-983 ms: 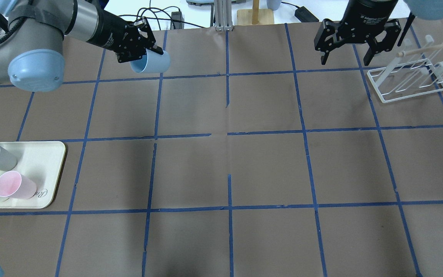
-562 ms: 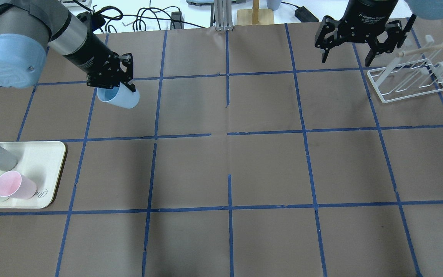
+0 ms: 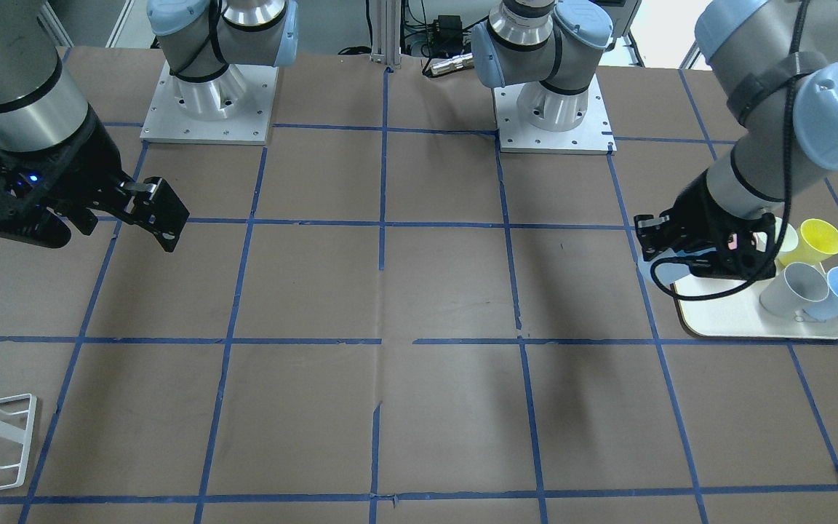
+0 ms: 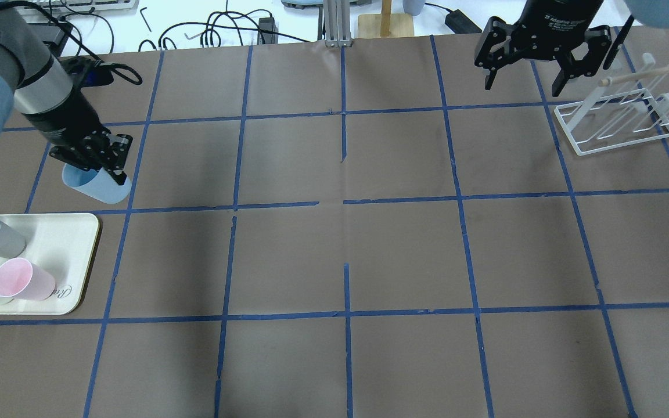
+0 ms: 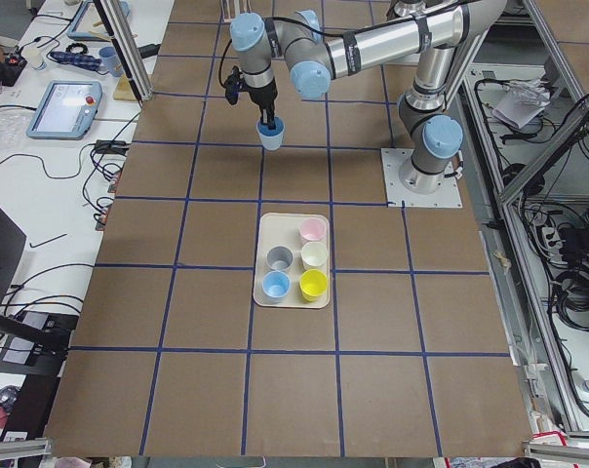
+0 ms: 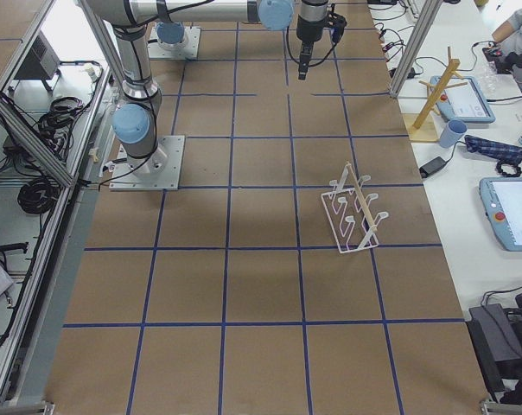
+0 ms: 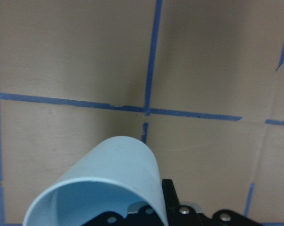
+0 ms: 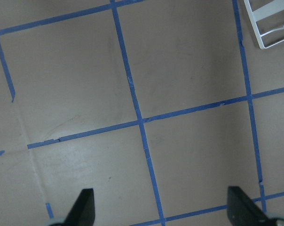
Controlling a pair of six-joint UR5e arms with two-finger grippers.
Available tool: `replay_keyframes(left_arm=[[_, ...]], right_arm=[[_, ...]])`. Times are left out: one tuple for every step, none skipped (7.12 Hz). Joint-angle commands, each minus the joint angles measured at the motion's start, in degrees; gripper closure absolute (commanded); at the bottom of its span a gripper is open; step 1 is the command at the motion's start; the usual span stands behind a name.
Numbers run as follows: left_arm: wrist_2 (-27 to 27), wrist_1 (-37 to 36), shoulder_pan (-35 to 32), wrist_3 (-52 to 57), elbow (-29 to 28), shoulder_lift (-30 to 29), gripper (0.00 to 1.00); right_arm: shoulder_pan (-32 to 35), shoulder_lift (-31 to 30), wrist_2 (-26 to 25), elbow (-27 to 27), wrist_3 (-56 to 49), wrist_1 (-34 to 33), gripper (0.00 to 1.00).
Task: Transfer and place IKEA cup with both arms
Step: 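Carry the cup with the left gripper toward the white tray while the right arm withdraws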
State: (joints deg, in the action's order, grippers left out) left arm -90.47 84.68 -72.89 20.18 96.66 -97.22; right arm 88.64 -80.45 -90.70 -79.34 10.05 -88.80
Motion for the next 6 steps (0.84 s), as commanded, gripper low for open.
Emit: replay_keyframes(left_arm=[[-2.4, -3.0, 7.2, 12.6, 1.9, -1.6, 1.00], [-5.0, -6.9, 8.7, 14.0, 3.2, -2.2, 1.00], [-5.5, -11.3, 9.9, 19.0, 5.0, -3.0, 1.00], [-5.8, -16.9, 11.2, 20.2, 7.9, -3.4, 1.00], [-8.1, -21.3, 11.9, 21.0, 9.9, -4.3, 1.00], [-9.0, -24.4, 12.2, 22.7, 10.6, -5.7, 1.00]], right_arm=[[2.6, 1.8, -0.1, -1.2, 0.1, -5.7, 0.00], [2.2, 1.8, 0.0, -1.4, -0.7, -5.9, 0.00], [2.2, 1.4, 0.0, -1.5, -0.5, -5.9, 0.00], [2.2, 1.4, -0.1, -1.4, -0.6, -6.0, 0.00], [2.2, 1.5, -0.1, -1.5, -0.5, -6.0, 0.00], [2.6, 1.4, 0.0, -1.4, 0.1, -5.9, 0.00]])
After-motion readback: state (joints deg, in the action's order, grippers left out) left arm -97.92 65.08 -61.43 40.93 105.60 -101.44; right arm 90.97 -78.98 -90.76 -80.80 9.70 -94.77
